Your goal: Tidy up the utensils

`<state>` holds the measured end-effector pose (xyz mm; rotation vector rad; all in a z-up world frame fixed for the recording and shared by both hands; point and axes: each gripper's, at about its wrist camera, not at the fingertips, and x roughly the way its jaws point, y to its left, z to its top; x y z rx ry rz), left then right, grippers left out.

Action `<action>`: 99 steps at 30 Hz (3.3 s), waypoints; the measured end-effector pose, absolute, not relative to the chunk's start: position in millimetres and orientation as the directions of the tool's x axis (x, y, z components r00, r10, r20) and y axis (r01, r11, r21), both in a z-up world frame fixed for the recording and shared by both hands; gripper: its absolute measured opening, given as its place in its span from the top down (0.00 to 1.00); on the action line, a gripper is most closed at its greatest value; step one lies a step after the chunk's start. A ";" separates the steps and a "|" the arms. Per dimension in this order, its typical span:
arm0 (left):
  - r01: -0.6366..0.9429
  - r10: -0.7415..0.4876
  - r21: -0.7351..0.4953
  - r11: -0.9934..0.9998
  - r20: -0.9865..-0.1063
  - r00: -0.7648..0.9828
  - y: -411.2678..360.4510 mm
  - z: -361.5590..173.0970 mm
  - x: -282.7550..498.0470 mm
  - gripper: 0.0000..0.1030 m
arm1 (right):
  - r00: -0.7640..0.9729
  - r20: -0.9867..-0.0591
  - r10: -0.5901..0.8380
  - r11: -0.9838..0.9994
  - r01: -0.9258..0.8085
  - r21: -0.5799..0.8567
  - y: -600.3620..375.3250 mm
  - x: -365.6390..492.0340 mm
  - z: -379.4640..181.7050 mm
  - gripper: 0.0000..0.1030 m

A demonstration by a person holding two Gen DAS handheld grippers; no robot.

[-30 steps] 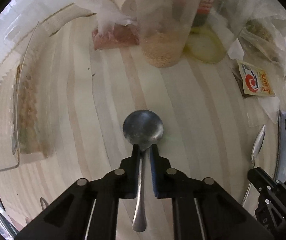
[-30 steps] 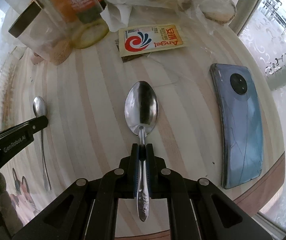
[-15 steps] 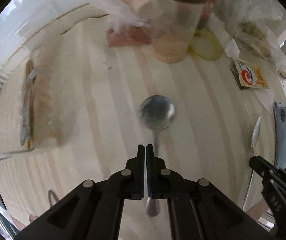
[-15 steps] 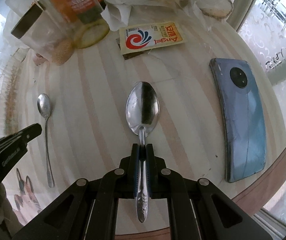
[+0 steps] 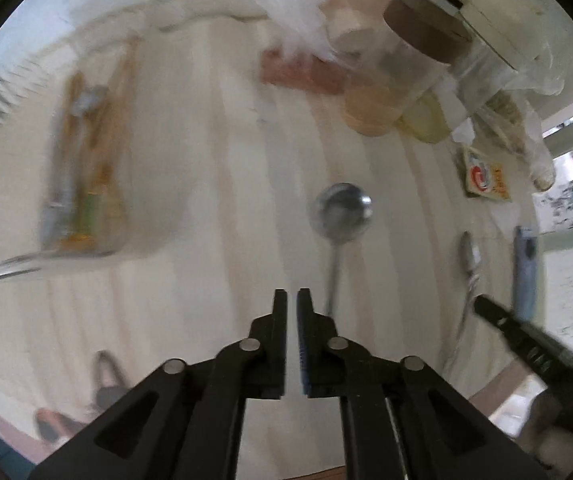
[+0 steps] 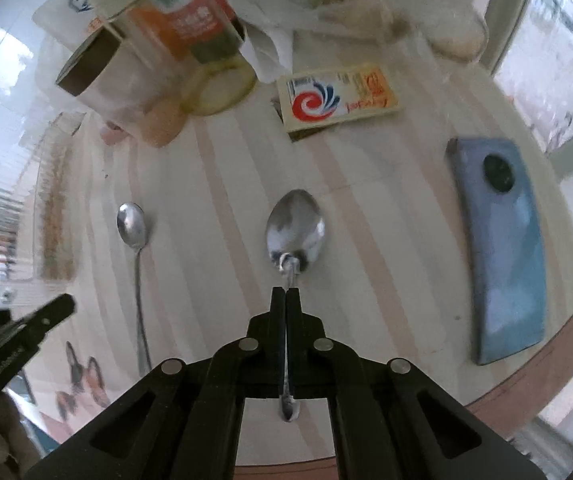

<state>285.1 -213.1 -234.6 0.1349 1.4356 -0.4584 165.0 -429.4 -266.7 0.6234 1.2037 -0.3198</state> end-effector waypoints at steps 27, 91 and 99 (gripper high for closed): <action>0.519 -0.104 0.016 0.854 -0.974 0.200 -290.1 -264.3 291.4 0.63 | 0.337 -0.936 0.101 0.719 0.625 0.303 -457.6 139.8 -282.8 0.78; 0.303 -0.224 -0.052 0.952 -0.792 0.568 -100.8 -14.5 334.3 0.63 | 0.638 -0.766 0.077 0.921 0.249 0.300 -289.6 268.8 -51.9 0.94; 0.238 -0.193 -0.081 0.968 -0.847 0.495 -74.1 -41.6 376.4 0.63 | 0.603 -0.773 0.196 0.915 0.171 0.365 -251.5 338.3 -59.9 0.94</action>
